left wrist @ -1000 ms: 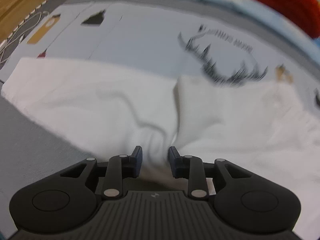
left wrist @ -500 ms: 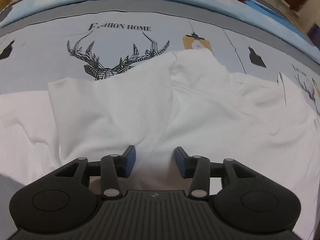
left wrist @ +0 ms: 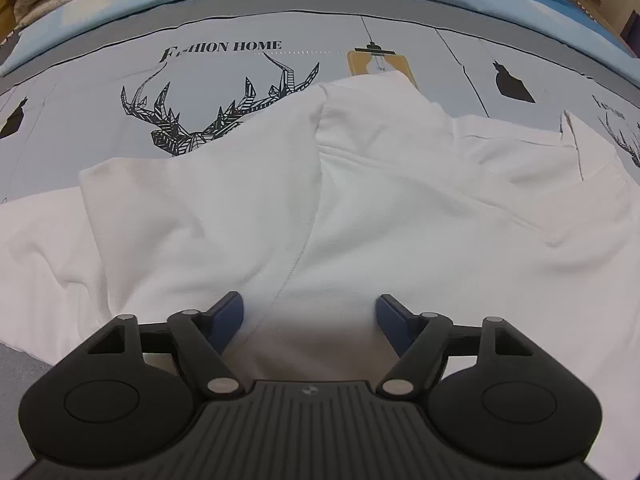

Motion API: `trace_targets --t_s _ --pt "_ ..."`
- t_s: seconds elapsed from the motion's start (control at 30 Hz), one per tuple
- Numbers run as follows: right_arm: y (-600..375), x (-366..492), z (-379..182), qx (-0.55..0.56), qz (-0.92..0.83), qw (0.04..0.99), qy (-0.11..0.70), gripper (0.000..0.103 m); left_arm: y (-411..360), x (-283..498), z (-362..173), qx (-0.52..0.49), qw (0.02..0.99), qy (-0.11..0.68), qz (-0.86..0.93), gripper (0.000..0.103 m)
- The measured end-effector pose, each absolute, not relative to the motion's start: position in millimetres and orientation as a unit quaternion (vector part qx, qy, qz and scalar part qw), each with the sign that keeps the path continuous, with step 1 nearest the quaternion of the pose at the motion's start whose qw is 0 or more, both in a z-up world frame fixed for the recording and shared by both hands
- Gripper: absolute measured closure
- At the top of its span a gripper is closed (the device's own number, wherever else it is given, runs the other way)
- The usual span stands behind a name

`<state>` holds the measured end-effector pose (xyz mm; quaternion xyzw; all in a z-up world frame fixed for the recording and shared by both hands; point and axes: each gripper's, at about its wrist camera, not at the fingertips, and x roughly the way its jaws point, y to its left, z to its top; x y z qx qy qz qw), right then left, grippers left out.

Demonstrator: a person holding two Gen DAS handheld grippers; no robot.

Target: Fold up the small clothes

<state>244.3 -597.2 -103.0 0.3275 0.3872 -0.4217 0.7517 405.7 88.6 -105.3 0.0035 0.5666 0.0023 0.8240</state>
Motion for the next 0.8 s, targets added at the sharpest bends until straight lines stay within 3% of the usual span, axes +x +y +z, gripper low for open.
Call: trace_targets --t_s 0.17,0.2,0.23,0.43,0.6,0.73,0.8 --pt "-601 237 -113 0.372 -0.405 0.746 0.375 0.069 85 406 -108 0.009 0.825 0.565 0.01 0.022" --pt "-600 242 -114 0.359 -0.397 0.758 0.371 0.075 85 406 -108 0.009 0.826 0.563 0.011 0.022" --pt "-600 246 -116 0.352 -0.387 0.768 0.37 0.097 85 406 -108 0.009 0.827 0.562 0.011 0.022" --pt "-627 245 -99 0.316 -0.42 0.8 0.291 0.098 86 407 -108 0.002 0.832 0.555 0.006 0.022" --pt "-653 225 -122 0.349 -0.469 0.751 0.307 0.096 88 411 -107 -0.004 0.831 0.556 0.0 0.022" --pt "-639 234 -107 0.253 -0.511 0.768 0.29 0.096 89 410 -105 -0.008 0.831 0.557 -0.006 0.022" --pt "-650 231 -115 0.272 -0.527 0.748 0.298 0.097 90 409 -105 -0.006 0.829 0.558 -0.008 0.022"
